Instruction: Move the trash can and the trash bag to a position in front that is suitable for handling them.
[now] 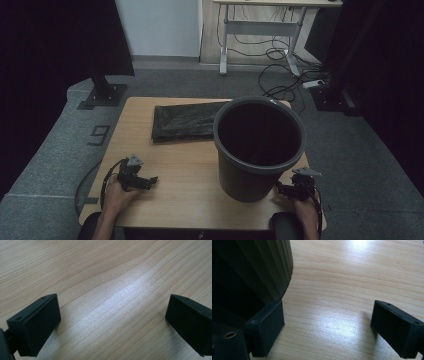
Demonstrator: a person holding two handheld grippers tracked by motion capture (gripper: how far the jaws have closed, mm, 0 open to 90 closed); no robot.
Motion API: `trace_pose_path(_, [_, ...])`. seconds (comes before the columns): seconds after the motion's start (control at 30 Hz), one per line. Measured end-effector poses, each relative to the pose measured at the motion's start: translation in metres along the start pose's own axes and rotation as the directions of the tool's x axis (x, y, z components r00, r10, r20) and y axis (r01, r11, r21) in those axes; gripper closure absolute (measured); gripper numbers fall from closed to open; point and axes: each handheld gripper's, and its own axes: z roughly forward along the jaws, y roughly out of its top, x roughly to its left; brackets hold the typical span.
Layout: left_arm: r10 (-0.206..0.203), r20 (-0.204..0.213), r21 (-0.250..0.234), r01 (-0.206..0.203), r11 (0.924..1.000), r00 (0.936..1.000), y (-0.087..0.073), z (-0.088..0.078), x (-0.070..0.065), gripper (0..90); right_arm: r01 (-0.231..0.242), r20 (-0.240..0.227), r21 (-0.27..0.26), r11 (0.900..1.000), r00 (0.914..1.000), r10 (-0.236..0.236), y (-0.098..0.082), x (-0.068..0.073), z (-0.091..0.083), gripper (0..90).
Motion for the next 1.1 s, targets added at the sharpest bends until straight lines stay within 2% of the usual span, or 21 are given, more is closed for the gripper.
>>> trace_pose_path(0.07, [0.008,0.009,-0.001,-0.008,1.0000,0.9999,0.001,0.000,0.001,0.0,0.001,-0.001,0.001,1.000,1.0000,-0.001,0.000,0.000,0.000,10.5])
trace_pose_path(0.47, [0.001,0.002,0.001,-0.001,1.0000,1.0000,0.002,0.001,-0.001,0.0,0.019,-0.020,-0.002,1.000,0.9996,-0.019,0.000,-0.001,0.000,10.6])
trace_pose_path(0.67, [0.001,0.003,0.018,-0.001,0.9998,1.0000,0.002,0.000,-0.003,0.0,0.021,-0.026,-0.002,1.000,0.9995,-0.021,-0.001,-0.001,-0.001,10.5])
trace_pose_path(0.87, [0.008,0.012,0.040,-0.009,0.9992,0.9999,0.003,-0.001,-0.005,0.0,0.001,-0.044,0.025,1.000,0.9991,0.000,0.000,-0.003,-0.006,10.6])
trace_pose_path(0.97, [0.018,0.015,0.052,-0.019,0.9984,0.9997,0.004,-0.002,-0.007,0.0,-0.003,-0.043,0.022,1.000,0.9991,0.004,0.003,-0.004,-0.010,10.6])
trace_pose_path(1.1, [0.034,-0.008,0.030,-0.034,0.9990,0.9994,0.007,-0.006,-0.009,0.0,-0.002,-0.043,-0.002,1.000,0.9991,0.002,0.010,-0.004,-0.019,10.6])
